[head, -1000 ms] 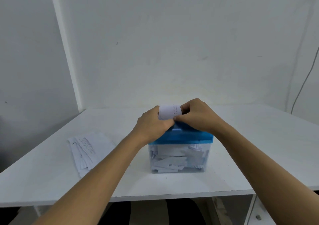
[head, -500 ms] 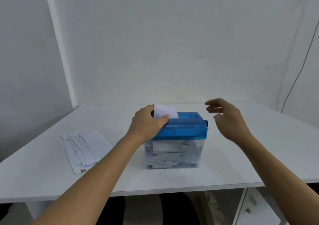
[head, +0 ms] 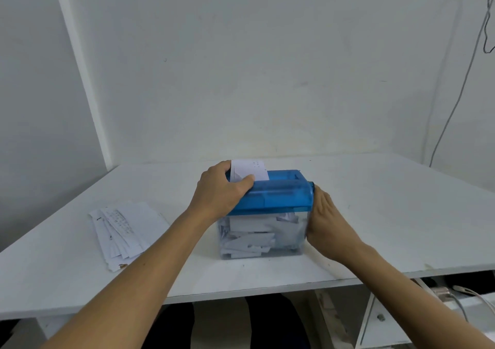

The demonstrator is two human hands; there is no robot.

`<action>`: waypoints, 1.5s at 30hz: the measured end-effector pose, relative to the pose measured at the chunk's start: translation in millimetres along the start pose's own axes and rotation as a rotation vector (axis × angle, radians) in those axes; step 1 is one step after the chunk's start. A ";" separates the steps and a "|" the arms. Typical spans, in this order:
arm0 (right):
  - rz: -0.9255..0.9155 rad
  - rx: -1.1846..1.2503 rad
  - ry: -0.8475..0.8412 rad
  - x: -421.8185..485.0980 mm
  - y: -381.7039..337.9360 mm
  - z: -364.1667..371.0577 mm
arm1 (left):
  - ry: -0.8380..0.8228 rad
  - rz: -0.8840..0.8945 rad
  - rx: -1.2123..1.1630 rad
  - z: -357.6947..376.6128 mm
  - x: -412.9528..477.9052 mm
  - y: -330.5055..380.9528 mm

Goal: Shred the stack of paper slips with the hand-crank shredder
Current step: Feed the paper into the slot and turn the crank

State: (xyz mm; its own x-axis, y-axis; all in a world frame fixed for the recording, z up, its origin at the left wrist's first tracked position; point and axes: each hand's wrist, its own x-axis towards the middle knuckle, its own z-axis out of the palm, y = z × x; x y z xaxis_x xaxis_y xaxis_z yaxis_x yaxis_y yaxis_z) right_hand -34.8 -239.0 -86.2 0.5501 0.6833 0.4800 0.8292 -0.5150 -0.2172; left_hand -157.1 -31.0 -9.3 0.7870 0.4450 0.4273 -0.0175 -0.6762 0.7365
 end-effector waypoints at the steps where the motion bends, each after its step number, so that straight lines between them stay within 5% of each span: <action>1: 0.002 -0.036 -0.002 0.1 -0.9 0.5 | 0.002 -0.005 0.000 0.3 -0.2 0.7; 6: 0.151 0.013 -0.074 -9.9 -11.9 -1.6 | 0.032 -0.033 0.029 1.0 -3.5 3.2; 11: 0.228 -0.193 -0.136 -12.8 -30.4 -39.1 | 0.008 -0.054 0.116 -0.5 -3.1 7.3; 22: 0.341 -0.149 -0.801 62.5 -48.5 -145.7 | -0.028 -0.052 0.063 -2.0 -4.5 9.2; 24: 0.321 -0.150 -0.706 66.8 -53.3 -152.1 | -0.030 -0.050 0.071 -1.7 -4.8 10.0; 28: 0.322 -0.032 -0.137 89.0 -71.4 -128.1 | -0.027 -0.064 0.085 -2.3 -7.7 10.7; 32: 0.350 0.066 -0.243 100.3 -97.9 -89.1 | -0.015 -0.062 0.111 -2.0 -8.2 12.3; 45: 0.374 0.350 -0.186 103.0 -104.9 -75.9 | 0.038 0.060 0.047 1.0 0.1 0.4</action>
State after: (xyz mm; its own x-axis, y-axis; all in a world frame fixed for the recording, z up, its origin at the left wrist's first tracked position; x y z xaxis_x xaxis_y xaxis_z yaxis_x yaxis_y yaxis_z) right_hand -72.7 -153.9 50.6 0.7957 0.5829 0.1646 0.5398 -0.5592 -0.6292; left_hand -156.4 -31.9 -9.5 0.7614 0.4242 0.4903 -0.0346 -0.7286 0.6841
